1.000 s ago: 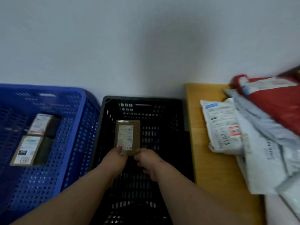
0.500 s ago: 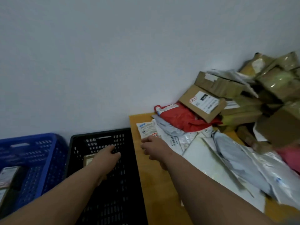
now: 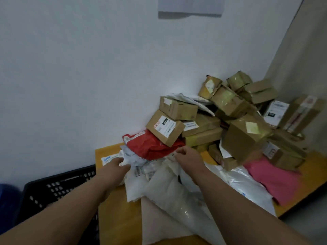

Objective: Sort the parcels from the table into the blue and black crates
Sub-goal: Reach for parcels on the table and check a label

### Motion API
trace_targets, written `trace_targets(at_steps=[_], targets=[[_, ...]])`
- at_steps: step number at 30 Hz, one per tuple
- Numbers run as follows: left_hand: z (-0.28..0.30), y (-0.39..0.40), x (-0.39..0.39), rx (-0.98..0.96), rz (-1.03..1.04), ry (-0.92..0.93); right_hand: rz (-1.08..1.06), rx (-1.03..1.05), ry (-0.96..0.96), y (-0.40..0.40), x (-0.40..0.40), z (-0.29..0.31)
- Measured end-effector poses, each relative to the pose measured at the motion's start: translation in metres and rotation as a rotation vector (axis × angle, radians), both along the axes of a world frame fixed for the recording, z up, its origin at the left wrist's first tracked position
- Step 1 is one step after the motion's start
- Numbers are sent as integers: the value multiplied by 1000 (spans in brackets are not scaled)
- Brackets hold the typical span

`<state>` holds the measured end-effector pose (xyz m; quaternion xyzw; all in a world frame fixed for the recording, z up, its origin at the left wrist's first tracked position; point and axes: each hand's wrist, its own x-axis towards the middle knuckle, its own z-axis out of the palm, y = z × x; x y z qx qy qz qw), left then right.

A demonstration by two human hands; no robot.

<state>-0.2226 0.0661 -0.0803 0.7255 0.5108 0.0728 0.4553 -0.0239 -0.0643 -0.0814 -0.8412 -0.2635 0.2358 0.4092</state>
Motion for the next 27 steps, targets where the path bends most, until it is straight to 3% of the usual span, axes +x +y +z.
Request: trace_targets(at_steps=[6, 8, 11, 13, 15, 18, 20, 22, 27], targets=[[15, -44, 147, 79, 1, -171, -382, 105, -555, -59, 142, 35], [19, -60, 190, 41, -11, -218, -514, 94, -647, -81, 188, 42], [18, -82, 248, -84, -53, -269, -662, 17, -424, -109, 253, 42], [18, -98, 281, -247, -42, -281, -594, -49, -157, -124, 283, 28], [19, -118, 308, -419, -15, -303, -446, 19, 68, -135, 298, 11], [18, -141, 339, -697, 37, -374, -363, 121, 100, -147, 290, -5], [15, -150, 350, -831, 71, -397, -366, 293, 228, -153, 277, -10], [9, -155, 352, -865, 109, -385, -306, 451, 321, -158, 262, -17], [-8, -149, 324, -902, 210, -417, -230, 473, 229, -172, 227, -20]])
